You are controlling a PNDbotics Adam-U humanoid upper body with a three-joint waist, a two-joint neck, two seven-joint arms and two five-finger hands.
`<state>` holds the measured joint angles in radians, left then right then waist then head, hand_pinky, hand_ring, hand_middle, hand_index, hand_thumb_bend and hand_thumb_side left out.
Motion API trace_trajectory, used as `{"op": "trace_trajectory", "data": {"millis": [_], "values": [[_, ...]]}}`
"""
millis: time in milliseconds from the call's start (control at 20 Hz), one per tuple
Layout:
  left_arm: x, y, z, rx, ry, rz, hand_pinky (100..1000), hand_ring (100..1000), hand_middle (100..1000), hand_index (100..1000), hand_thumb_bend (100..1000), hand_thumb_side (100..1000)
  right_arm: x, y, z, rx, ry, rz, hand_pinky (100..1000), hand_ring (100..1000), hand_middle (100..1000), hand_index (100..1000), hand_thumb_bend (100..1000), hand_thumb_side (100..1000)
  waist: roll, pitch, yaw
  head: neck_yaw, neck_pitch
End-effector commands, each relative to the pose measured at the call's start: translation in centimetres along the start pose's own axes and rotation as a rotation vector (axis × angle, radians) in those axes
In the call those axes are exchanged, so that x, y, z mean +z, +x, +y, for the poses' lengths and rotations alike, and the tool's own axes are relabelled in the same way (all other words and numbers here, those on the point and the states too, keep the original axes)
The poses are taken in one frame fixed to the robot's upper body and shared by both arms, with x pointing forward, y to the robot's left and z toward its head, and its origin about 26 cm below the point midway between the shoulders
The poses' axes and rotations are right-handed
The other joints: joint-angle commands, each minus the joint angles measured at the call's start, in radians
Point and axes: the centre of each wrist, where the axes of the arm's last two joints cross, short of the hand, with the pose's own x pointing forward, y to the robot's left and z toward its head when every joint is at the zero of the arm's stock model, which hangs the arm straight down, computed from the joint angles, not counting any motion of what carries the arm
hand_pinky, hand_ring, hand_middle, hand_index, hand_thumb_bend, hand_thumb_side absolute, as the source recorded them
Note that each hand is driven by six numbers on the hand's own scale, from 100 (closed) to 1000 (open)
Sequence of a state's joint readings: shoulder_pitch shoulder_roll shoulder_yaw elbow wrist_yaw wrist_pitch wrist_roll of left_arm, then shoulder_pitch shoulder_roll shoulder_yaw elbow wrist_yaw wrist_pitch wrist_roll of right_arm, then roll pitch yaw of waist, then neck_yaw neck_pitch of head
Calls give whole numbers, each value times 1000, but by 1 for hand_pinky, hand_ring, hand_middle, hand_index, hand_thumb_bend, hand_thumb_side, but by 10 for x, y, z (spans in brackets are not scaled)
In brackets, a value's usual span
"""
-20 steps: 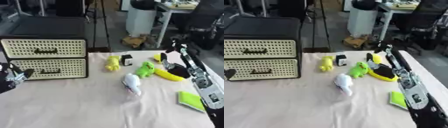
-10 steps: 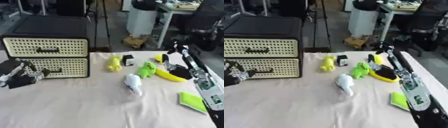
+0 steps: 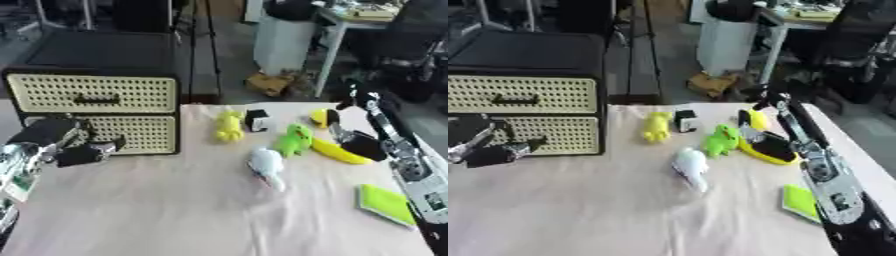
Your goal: Pick up objects from table and place into drawer.
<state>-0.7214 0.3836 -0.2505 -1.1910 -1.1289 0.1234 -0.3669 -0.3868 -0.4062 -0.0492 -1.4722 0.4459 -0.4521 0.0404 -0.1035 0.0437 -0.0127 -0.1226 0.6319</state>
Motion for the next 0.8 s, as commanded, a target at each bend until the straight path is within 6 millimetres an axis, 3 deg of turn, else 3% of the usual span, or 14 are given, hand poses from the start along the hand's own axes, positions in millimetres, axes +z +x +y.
{"op": "trace_trajectory", "data": {"millis": [50,800], "values": [[-8,4,7,-39,51,18,100,100,100,742,537,1000,-7,3,-9,11,-11,-24,656,739,755,831,100,420,2,-8,-5,6,7],[-23,-4,-8,-109,95,130,100,100,100,744,549,1000,-13,6,-6,1,-6,-46,656,740,755,831,100,420,-4,5,-33,23,-5]]}}
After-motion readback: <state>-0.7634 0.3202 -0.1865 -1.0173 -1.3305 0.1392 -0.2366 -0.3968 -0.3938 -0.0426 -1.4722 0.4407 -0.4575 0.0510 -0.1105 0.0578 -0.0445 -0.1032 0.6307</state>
